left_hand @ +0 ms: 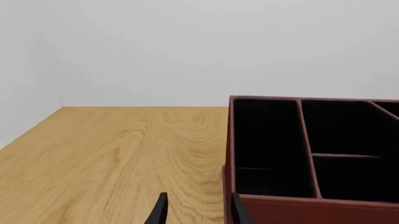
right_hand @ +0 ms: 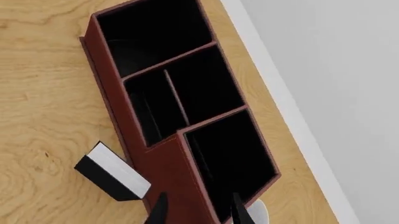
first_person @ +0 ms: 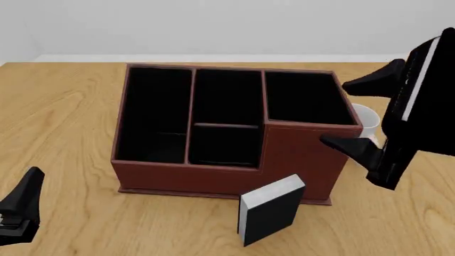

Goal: Pick up the book and place it in the right compartment of the caddy.

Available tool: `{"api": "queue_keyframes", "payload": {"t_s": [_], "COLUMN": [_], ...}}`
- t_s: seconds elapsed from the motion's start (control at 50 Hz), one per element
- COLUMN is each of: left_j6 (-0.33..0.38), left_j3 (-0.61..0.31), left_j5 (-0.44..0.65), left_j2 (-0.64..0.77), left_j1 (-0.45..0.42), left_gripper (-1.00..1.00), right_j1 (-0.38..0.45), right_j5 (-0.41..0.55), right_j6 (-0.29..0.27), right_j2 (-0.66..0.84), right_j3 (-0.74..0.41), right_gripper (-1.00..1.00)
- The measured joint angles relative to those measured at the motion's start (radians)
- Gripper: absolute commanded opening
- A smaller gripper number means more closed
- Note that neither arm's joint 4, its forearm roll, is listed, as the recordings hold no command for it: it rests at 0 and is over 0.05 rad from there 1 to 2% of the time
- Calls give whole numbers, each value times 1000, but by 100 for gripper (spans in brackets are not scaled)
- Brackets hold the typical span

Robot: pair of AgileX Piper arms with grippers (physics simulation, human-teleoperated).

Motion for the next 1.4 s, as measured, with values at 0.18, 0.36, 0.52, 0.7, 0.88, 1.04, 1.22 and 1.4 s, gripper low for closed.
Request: {"api": "queue_keyframes", "payload": {"t_s": [0.18, 0.36, 0.52, 0.7, 0.88, 1.04, 1.22, 1.4], "left_j6": [0, 0, 0, 0, 0, 0, 0, 0], "left_j3": [0, 0, 0, 0, 0, 0, 0, 0], "left_j5": [0, 0, 0, 0, 0, 0, 0, 0], "left_j2": [0, 0, 0, 0, 0, 0, 0, 0], "left_j1": [0, 0, 0, 0, 0, 0, 0, 0], "left_gripper": [100, 100, 100, 100, 100, 100, 100, 100], "right_j1": [49, 80, 108, 132, 157, 164, 185, 224], "right_j5": [161, 294, 388, 473, 531, 559, 567, 558], "right_j6": [-19, -25, -22, -23, -10, -6, 22, 67], "right_j2": [118, 217, 294, 371, 440, 492, 539, 573], "right_j3": [-135, -253, -321, -395, -437, -462, -457, -434], "right_gripper": [100, 100, 100, 100, 100, 100, 100, 100]}}
